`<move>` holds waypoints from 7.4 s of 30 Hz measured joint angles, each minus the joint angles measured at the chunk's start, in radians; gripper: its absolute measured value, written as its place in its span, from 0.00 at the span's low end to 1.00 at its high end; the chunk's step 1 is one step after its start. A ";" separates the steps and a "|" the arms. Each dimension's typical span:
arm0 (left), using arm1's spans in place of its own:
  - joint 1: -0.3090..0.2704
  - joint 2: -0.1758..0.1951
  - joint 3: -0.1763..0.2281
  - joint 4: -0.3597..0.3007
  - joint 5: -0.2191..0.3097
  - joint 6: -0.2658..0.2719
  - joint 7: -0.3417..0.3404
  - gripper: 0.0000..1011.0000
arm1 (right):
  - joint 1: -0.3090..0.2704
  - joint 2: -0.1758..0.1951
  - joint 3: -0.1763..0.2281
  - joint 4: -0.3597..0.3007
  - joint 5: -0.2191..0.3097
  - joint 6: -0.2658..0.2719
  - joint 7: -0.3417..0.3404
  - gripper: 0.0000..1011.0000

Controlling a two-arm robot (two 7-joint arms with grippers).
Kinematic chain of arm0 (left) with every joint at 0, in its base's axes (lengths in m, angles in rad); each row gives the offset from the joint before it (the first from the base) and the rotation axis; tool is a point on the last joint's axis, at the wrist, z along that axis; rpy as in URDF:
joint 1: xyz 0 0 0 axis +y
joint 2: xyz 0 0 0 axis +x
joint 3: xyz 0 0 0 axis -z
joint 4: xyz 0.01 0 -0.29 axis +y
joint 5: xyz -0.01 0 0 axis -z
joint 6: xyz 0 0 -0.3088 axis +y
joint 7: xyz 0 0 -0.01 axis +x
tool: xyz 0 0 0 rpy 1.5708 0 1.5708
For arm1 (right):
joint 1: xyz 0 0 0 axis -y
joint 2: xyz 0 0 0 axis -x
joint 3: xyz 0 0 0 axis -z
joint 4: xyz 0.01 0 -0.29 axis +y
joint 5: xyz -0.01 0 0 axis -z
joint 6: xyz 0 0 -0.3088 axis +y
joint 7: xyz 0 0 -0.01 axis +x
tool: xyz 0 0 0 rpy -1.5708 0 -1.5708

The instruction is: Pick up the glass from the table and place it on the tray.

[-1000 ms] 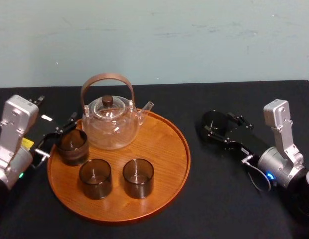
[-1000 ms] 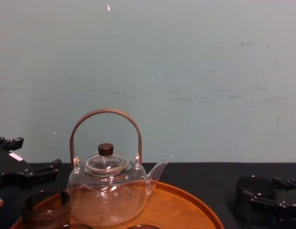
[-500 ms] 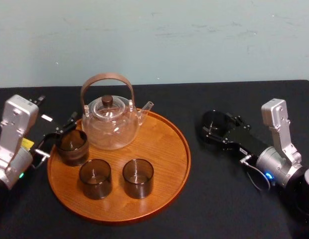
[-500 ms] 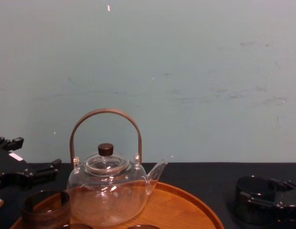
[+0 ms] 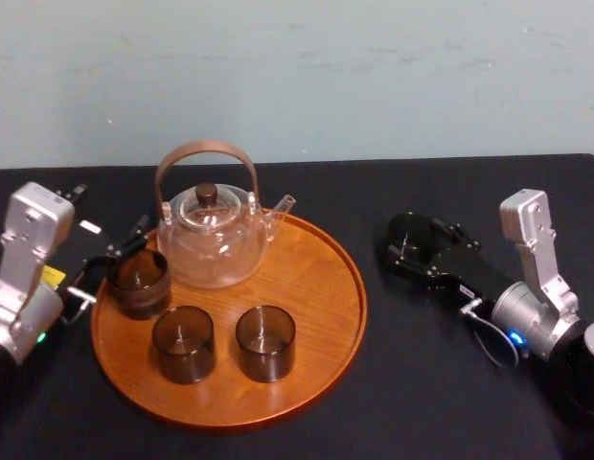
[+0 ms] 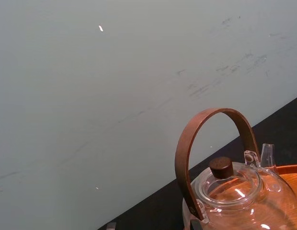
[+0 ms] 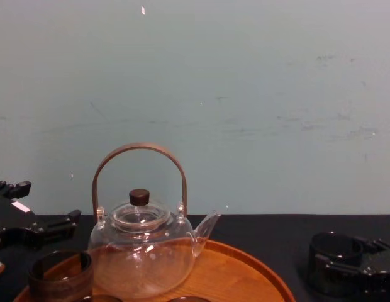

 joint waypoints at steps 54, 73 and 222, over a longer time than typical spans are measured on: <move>0.000 0.000 0.000 0.000 0.000 0.000 0.000 0.99 | 0.088 -0.028 -0.035 0.151 0.003 -0.031 0.047 0.99; 0.000 0.000 0.000 0.000 0.000 0.000 0.000 0.99 | 0.086 -0.028 -0.034 0.150 0.003 -0.030 0.047 0.89; 0.000 0.000 0.000 0.000 0.000 0.000 0.000 0.99 | 0.086 -0.020 -0.187 -0.090 0.060 -0.139 0.183 0.99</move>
